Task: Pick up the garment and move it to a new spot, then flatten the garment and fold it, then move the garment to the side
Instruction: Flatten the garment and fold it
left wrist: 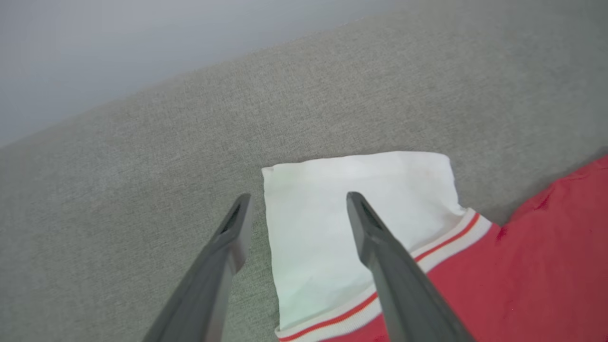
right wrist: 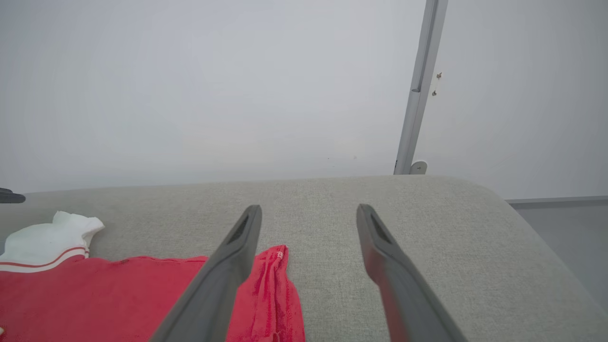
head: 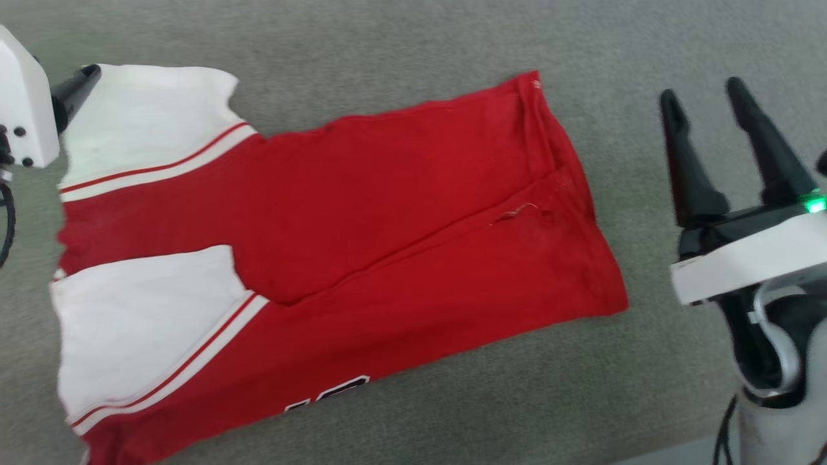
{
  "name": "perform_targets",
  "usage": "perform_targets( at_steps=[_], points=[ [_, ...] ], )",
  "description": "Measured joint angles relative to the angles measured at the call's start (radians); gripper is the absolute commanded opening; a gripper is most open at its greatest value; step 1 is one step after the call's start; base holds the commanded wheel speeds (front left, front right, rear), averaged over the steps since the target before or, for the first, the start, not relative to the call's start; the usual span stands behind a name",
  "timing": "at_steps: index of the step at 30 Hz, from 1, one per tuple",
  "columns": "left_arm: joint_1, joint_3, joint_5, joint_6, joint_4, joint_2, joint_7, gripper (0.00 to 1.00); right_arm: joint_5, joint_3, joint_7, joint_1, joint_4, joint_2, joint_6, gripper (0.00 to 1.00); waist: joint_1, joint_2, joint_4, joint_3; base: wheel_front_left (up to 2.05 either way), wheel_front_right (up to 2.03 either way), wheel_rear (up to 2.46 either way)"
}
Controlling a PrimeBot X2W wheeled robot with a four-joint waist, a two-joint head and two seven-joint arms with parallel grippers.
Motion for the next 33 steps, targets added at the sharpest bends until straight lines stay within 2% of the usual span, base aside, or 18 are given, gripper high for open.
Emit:
perform_targets(
  at_steps=[3,8,13,18,19,20,24,33],
  points=[
    [-0.042,-0.009,0.008,-0.017,0.083,-0.023,0.028,1.0,-0.004,0.026,-0.034,0.0,0.033,0.012,0.0,1.0,0.0,0.0,-0.032,0.021,0.0,0.0,0.0],
    [-0.086,-0.041,0.029,-0.023,0.201,-0.046,0.091,1.0,-0.001,0.051,-0.028,0.0,0.057,0.017,0.0,1.0,0.0,0.0,-0.069,0.053,0.0,0.0,0.0],
    [-0.118,-0.062,0.055,-0.005,0.301,-0.065,0.135,1.0,0.009,0.075,0.013,-0.002,0.062,0.008,0.0,1.0,0.0001,0.0,-0.081,0.075,0.0,0.0,0.0],
    [-0.144,-0.05,0.011,0.012,0.366,-0.111,0.193,1.0,0.034,0.1,0.084,-0.023,0.073,-0.017,0.0,1.0,0.0,0.0001,-0.076,0.091,0.0,0.0,0.0],
    [-0.153,-0.052,0.009,0.011,0.369,-0.114,0.209,0.46,0.038,0.108,0.102,-0.035,0.079,-0.023,0.0,1.0,0.0,0.0001,-0.074,0.094,0.0,0.0,0.0],
    [-0.158,-0.053,0.008,0.011,0.372,-0.118,0.217,0.0,0.046,0.113,0.12,-0.05,0.088,-0.024,0.0,1.0,0.0,0.0001,-0.072,0.097,0.0,0.0,0.0],
    [-0.173,-0.054,0.005,-0.002,0.372,-0.146,0.217,0.0,0.079,0.141,0.191,-0.154,0.166,-0.048,0.0,1.0,0.0,0.0001,-0.06,0.108,0.0,0.0,0.0],
    [-0.217,-0.066,0.017,-0.019,0.385,-0.212,0.186,0.0,0.129,0.233,0.336,-0.459,0.491,-0.125,0.0,1.0,0.0,0.0,0.0,0.129,0.0,0.0,0.0]
  ],
)
